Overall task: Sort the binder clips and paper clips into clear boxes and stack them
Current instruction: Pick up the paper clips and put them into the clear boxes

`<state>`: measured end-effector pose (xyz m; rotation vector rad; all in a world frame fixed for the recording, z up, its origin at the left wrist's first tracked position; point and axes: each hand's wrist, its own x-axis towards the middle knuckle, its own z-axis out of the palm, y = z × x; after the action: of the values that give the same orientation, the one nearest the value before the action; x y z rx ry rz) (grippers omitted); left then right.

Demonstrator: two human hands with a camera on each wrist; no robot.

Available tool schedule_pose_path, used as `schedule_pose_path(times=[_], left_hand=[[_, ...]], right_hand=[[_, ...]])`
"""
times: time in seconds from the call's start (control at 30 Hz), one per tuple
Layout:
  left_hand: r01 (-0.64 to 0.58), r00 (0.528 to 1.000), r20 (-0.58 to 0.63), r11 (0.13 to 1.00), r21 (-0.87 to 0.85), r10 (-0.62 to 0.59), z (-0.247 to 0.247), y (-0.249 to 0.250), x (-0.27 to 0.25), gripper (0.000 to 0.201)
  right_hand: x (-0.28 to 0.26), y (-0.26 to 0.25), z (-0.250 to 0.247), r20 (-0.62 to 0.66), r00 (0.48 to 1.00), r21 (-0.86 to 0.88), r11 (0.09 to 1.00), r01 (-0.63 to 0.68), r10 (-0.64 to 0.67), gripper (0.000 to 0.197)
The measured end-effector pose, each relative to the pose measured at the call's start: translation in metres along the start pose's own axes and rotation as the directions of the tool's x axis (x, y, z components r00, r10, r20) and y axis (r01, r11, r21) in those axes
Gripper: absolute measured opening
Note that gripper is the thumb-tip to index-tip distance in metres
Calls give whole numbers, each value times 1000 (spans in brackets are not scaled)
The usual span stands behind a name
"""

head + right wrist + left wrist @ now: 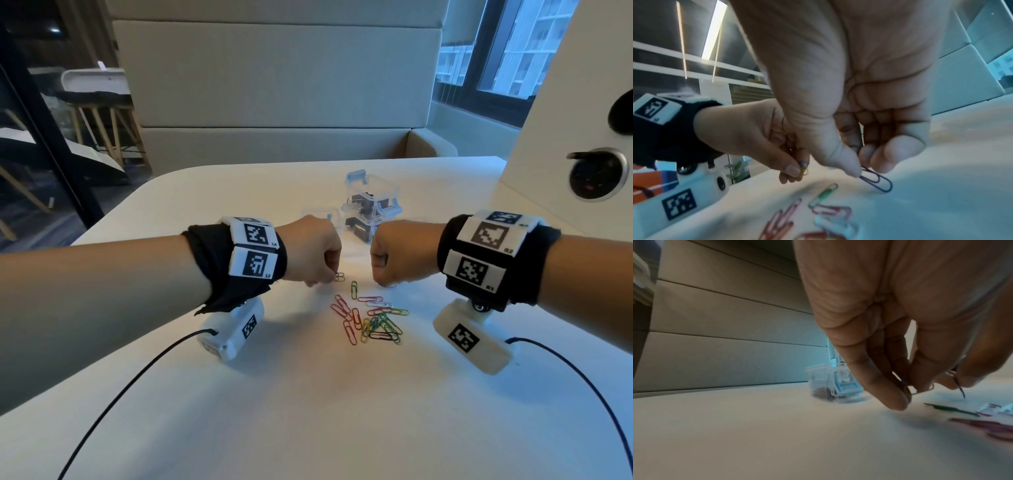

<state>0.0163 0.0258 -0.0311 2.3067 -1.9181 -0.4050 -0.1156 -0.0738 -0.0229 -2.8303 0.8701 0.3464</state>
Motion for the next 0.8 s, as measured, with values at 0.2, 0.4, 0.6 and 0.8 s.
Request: schedule_pose_path(times=[0.2,0.4,0.6,0.8], left_hand=[[115,953,-273,991,-64,-128,-29,-12,9,10],[257,882,-329,930,-264,-337,-47,-22,34,16],[257,897,-269,909,-328,-351,-47,-22,40,14],[-7,997,-79,999,-37,4,-23,-15,14,15]], right_hand=[[14,-13,-28,-254,967,288,955,76,-1,21],[48,-39,-46,-394,915,423,901,94,90,19],[65,-38,-47,-331,937,460,886,58,110,21],[33,-22,-32,-105,992,249,964,93,-69,15]])
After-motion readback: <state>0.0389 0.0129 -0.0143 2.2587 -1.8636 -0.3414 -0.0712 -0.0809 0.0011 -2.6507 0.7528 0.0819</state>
